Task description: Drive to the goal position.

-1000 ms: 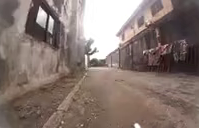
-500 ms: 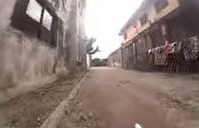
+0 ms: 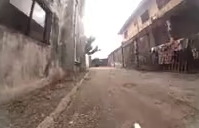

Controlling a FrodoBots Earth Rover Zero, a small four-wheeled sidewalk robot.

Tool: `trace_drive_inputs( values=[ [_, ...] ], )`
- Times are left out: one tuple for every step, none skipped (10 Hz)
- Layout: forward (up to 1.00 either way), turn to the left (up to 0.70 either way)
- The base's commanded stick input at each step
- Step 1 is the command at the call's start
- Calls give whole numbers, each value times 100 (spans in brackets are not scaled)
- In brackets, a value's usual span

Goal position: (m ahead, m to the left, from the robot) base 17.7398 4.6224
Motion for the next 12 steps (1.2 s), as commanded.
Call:
trace_drive_inputs(
  values=[
    [100, 0],
    [100, 0],
    [100, 0],
    [100, 0],
    [100, 0],
    [100, 0],
    [100, 0],
    [100, 0],
    [100, 0],
    [100, 0],
    [100, 0],
    [100, 0]
  ],
)
